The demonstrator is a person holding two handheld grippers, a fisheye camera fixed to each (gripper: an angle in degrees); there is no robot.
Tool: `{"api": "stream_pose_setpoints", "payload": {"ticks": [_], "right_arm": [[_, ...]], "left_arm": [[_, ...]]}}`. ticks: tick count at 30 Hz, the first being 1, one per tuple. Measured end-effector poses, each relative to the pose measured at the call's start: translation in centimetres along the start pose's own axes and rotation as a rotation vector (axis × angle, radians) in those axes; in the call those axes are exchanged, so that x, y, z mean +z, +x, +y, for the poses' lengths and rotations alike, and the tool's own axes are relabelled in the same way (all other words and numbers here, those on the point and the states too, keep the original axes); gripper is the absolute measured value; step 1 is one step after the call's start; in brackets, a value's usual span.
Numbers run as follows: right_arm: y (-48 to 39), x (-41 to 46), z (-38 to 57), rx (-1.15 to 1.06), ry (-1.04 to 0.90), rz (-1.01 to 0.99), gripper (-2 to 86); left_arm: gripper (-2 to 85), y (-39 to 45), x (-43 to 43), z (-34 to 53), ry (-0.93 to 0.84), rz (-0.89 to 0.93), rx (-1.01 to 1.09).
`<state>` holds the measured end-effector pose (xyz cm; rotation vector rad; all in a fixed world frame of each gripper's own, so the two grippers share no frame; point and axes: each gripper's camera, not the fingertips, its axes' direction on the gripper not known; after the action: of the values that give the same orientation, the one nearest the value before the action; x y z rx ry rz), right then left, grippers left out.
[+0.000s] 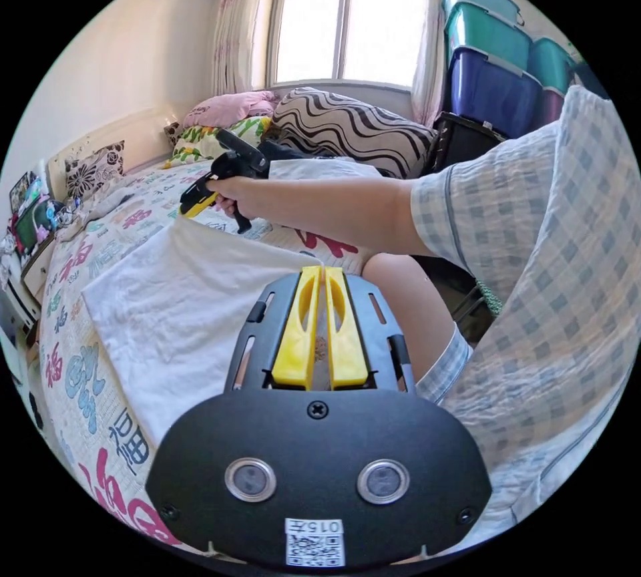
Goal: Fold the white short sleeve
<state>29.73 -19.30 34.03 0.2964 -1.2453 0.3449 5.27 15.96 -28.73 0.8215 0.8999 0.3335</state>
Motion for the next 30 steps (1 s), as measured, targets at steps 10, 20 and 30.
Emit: {"api": "stream_pose_setpoints", "payload": {"ticks": [10, 20, 30], "right_arm": [[-1.6, -4.0, 4.5, -0.194, -0.080, 0.295, 6.9], [0.9, -4.1, 10.3, -0.161, -0.118, 0.042, 4.5], [2.4, -7.7, 10.6, -0.207, -0.031, 0.170, 1.4]], "left_arm": [[6.3, -2.5, 3.7, 1.8, -0.100, 0.238, -0.059], [7.2, -13.6, -0.2, 7.5, -0.132, -0.054, -0.356], [7.0, -16.1, 0.7, 5.9, -0.126, -0.175, -0.285]]}}
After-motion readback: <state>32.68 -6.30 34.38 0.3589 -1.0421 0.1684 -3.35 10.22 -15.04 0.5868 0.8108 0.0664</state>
